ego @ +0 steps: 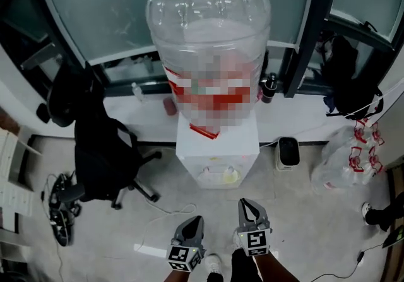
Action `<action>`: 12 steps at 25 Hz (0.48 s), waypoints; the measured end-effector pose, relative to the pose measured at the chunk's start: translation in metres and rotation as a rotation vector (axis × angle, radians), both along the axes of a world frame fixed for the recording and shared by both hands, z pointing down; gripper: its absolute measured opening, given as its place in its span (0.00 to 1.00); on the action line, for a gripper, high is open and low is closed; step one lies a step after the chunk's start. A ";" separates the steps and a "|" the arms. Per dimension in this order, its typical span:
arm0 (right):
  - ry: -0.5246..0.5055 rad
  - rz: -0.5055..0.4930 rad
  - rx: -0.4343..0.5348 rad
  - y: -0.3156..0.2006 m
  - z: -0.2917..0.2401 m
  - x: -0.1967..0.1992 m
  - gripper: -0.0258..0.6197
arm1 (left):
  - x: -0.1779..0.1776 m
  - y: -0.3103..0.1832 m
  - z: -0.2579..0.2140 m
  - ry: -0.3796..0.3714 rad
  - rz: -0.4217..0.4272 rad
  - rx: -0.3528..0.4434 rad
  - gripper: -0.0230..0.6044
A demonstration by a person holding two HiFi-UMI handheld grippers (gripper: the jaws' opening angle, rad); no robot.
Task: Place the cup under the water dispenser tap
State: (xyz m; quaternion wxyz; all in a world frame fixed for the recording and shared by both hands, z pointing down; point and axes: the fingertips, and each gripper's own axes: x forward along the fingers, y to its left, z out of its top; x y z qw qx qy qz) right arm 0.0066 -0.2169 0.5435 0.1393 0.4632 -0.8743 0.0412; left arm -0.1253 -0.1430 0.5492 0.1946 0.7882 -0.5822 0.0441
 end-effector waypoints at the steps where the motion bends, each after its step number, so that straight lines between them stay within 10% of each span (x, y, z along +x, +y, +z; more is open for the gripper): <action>1: 0.000 0.001 0.004 0.004 -0.010 0.003 0.05 | 0.001 0.002 -0.007 -0.006 0.006 0.010 0.07; 12: 0.014 0.006 0.033 0.063 -0.100 0.022 0.04 | 0.000 0.033 -0.075 -0.041 0.076 0.058 0.07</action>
